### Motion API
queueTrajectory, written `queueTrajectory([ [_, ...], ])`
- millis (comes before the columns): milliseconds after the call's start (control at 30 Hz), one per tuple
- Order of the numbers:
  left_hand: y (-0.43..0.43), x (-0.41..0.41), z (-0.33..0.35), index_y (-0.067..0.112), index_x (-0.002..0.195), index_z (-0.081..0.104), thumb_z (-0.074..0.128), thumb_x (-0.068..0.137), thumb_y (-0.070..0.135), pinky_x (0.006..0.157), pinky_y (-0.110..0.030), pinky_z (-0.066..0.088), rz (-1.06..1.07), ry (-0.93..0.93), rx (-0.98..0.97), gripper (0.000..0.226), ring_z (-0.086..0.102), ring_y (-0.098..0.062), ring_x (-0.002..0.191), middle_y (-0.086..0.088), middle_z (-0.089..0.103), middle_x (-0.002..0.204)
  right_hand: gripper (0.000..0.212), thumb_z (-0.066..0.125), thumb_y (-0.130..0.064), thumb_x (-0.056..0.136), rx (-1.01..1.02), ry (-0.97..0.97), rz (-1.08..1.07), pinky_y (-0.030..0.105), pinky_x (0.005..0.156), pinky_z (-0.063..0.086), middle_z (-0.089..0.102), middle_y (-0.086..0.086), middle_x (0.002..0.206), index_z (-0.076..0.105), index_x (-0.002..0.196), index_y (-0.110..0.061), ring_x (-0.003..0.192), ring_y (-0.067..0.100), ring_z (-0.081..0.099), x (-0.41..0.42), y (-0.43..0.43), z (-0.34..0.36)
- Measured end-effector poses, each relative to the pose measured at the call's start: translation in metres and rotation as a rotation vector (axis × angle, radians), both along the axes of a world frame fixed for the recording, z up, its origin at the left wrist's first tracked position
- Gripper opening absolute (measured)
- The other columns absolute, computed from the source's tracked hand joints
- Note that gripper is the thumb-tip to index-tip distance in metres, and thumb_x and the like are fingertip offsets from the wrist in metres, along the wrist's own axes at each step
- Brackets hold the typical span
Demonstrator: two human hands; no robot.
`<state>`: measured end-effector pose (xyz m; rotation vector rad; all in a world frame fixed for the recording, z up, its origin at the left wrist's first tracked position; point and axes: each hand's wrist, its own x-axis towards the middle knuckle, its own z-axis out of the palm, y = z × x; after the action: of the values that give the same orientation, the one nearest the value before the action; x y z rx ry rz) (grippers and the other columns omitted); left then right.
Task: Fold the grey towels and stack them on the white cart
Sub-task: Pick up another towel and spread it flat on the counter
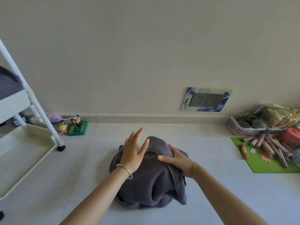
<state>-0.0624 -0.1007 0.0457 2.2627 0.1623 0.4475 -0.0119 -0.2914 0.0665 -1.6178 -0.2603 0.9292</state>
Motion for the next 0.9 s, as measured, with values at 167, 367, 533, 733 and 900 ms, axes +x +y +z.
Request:
queueTrajectory([
  [167,-0.025,0.012,0.017,0.02,0.099,0.062,0.017,0.089,0.067,0.085,-0.029,0.043,-0.342,-0.082,0.156,0.067,0.057,-0.01,0.089,0.003,0.067,0.094,0.078,0.081,-0.026,0.068,-0.011,0.019,0.137,0.037,0.098,0.049,0.06,0.008,0.126,0.037,0.132,-0.028,0.112,0.022,0.062,-0.008,-0.013,0.013],
  [367,-0.021,0.026,0.006,0.016,0.05,0.032,0.043,0.096,0.042,0.055,-0.033,0.025,0.106,-0.005,-0.083,0.054,0.04,-0.034,0.059,-0.009,0.039,0.049,0.075,0.084,-0.032,0.067,-0.222,-0.145,0.18,0.036,0.103,0.045,0.055,-0.006,0.127,0.036,0.124,-0.038,0.118,0.015,0.053,-0.024,-0.041,0.006],
  [533,0.007,0.033,0.002,0.012,0.049,0.037,0.036,0.098,0.045,0.06,-0.032,0.029,0.27,0.312,-0.093,0.059,0.046,-0.03,0.067,-0.006,0.042,0.053,0.051,0.081,-0.049,0.065,-0.437,-0.43,0.19,0.027,0.078,0.053,0.063,-0.002,0.078,0.058,0.092,-0.012,0.072,0.007,0.059,-0.03,-0.05,-0.004],
  [733,-0.007,0.01,0.026,0.016,0.089,0.069,0.031,0.081,0.069,0.08,-0.017,0.044,-0.354,0.147,-0.134,0.065,0.062,-0.008,0.088,0.006,0.069,0.089,0.036,0.075,-0.03,0.078,-0.158,-0.439,-0.09,0.016,0.055,0.039,0.051,-0.002,0.061,0.058,0.069,0.0,0.059,0.007,0.049,-0.026,-0.041,0.026],
  [900,-0.016,0.008,0.052,0.015,0.069,0.065,0.059,0.082,0.056,0.062,-0.019,0.043,-0.486,0.081,-0.222,0.044,0.054,-0.007,0.063,0.005,0.059,0.064,0.029,0.075,-0.026,0.072,0.002,-0.276,-0.07,0.031,0.069,0.053,0.068,0.01,0.088,0.061,0.091,-0.01,0.082,0.021,0.063,-0.016,-0.031,0.063],
])
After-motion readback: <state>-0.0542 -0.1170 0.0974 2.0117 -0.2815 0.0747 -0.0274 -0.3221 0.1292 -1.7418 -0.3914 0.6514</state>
